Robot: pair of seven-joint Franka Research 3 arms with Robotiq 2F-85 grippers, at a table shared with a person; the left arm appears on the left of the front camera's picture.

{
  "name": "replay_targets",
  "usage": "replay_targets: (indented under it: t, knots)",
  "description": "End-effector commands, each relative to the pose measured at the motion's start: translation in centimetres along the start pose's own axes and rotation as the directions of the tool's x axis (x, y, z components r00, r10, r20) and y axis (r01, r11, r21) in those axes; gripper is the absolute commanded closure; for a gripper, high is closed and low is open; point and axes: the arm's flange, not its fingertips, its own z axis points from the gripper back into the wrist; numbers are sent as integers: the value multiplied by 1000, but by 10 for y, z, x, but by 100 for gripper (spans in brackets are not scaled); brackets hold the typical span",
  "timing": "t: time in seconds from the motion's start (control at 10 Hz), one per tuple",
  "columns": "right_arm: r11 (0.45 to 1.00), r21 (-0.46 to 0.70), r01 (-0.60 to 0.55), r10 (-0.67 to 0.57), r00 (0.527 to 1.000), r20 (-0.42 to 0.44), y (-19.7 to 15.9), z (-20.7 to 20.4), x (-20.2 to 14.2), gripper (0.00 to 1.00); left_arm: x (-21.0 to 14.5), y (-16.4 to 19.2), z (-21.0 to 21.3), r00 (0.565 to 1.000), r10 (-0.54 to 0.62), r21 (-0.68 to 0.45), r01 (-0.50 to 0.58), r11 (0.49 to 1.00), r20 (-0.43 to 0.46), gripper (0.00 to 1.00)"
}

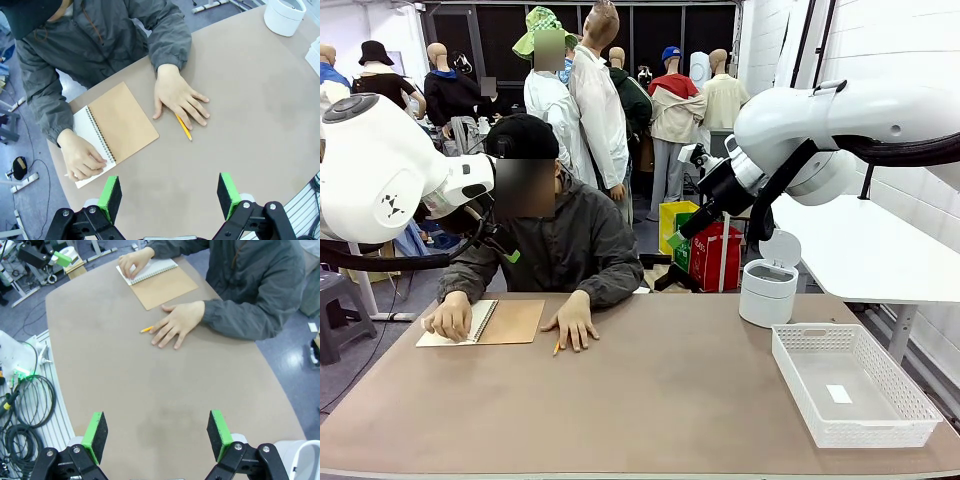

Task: Sort the paper based on its condition.
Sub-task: If a person hands you a paper, place it in the Organizing basket , and if it's crumpled, put it in the Trash can.

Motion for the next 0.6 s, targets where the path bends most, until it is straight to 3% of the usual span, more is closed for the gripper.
replay_targets:
  t: [0.0, 0.5]
  knots:
    - [1000, -6, 4, -4, 1000, -9, 0, -1, -1, 0, 0, 1, 1, 1000, 3, -2, -3, 1000, -5, 0]
    - [1000, -6, 4, -4, 1000, -9, 0, -1, -1, 0, 0, 1, 1, 1000, 3, -2, -3, 1000, -5, 0]
